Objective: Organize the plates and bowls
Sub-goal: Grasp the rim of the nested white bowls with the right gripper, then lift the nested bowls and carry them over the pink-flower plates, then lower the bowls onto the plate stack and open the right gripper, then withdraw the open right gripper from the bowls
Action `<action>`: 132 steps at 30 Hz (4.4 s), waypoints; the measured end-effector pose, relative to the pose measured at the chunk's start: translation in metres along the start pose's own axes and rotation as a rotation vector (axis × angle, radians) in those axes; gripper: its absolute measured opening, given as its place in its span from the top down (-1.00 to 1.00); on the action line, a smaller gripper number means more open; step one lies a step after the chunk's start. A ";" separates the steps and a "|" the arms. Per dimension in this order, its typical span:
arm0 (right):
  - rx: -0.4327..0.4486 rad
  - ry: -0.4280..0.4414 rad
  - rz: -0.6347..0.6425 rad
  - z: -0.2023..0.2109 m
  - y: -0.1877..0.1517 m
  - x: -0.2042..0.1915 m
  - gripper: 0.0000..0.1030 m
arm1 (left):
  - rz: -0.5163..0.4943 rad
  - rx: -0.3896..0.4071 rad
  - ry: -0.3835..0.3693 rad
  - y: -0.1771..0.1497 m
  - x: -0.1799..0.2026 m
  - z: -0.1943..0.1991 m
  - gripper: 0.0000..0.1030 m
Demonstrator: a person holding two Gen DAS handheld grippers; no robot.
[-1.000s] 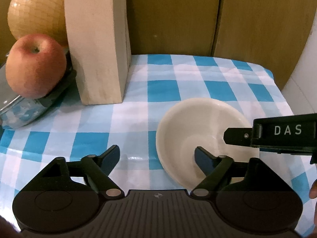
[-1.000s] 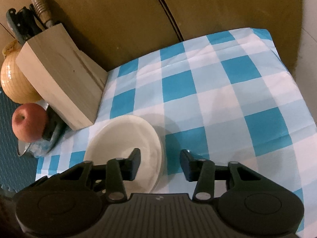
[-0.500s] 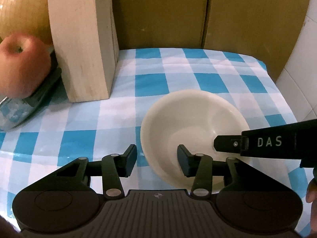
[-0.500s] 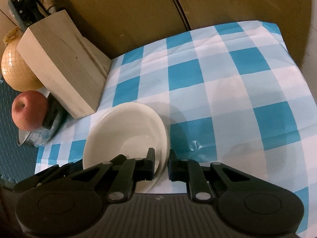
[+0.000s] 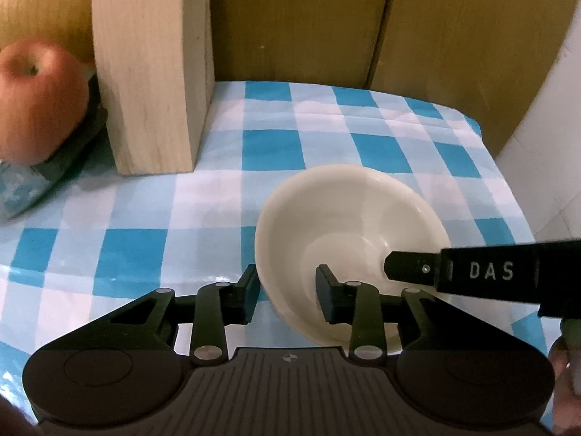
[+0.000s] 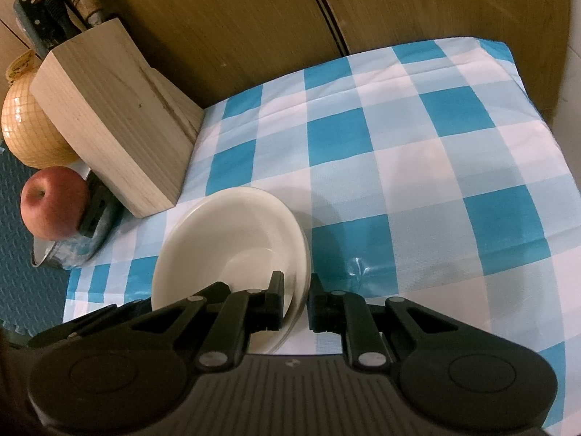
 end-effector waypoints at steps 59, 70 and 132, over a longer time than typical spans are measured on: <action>0.064 -0.060 0.255 0.099 -0.052 -0.052 0.77 | -0.072 0.117 -0.048 -0.041 0.007 0.109 0.33; -0.007 -0.005 0.276 0.103 -0.099 -0.068 0.71 | -0.095 0.086 -0.049 -0.077 -0.005 0.132 0.25; 0.265 -0.147 0.271 0.179 -0.122 -0.065 0.10 | -0.031 0.299 0.063 -0.108 -0.026 0.187 -0.73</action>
Point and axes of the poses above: each gripper's, at about its wrist camera, not at the fingertips, and z roughly against the way its jaws point, x to its right, y to its top, the point moved 8 cm from there along -z, roughly the way its jaws point, and after that the axes turned 15 degrees about z, right-handed, at the moved point
